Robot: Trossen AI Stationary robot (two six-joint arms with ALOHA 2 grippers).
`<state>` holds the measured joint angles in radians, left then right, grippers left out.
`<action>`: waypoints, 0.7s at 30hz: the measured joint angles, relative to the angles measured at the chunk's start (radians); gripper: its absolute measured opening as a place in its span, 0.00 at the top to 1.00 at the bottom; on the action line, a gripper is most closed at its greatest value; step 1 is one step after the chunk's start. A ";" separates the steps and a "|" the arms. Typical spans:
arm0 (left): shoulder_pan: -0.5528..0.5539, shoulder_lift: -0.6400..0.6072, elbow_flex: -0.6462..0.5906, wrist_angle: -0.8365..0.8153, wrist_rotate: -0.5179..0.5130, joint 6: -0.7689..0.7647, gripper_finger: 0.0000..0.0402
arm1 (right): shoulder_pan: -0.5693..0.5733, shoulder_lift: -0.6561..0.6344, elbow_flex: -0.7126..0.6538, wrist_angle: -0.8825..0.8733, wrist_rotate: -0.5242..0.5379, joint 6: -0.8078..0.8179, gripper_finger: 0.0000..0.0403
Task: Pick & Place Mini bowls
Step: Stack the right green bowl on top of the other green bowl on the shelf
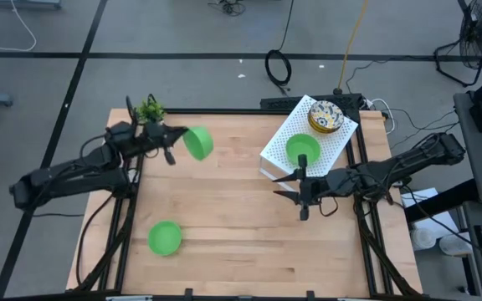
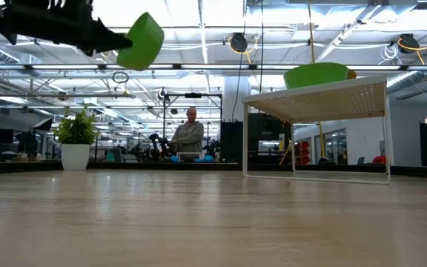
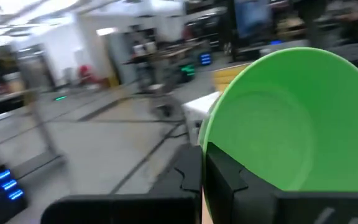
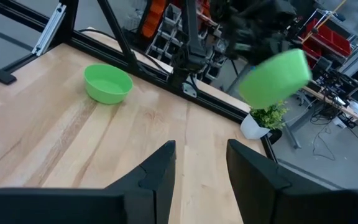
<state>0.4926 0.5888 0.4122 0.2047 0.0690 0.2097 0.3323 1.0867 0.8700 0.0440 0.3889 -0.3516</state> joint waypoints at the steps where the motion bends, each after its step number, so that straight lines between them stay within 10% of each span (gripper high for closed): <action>1: 0.014 0.000 0.000 0.000 -0.035 -0.002 0.99 | -0.004 0.009 0.000 0.010 -0.001 0.005 0.68; 21: -0.255 0.202 0.000 0.187 -1.228 0.532 0.99 | -0.120 0.297 0.000 0.552 -0.021 0.040 0.68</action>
<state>0.2381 0.7903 0.4118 0.3914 -1.1594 0.7417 0.2119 1.3839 0.8696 0.5959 0.3682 -0.3118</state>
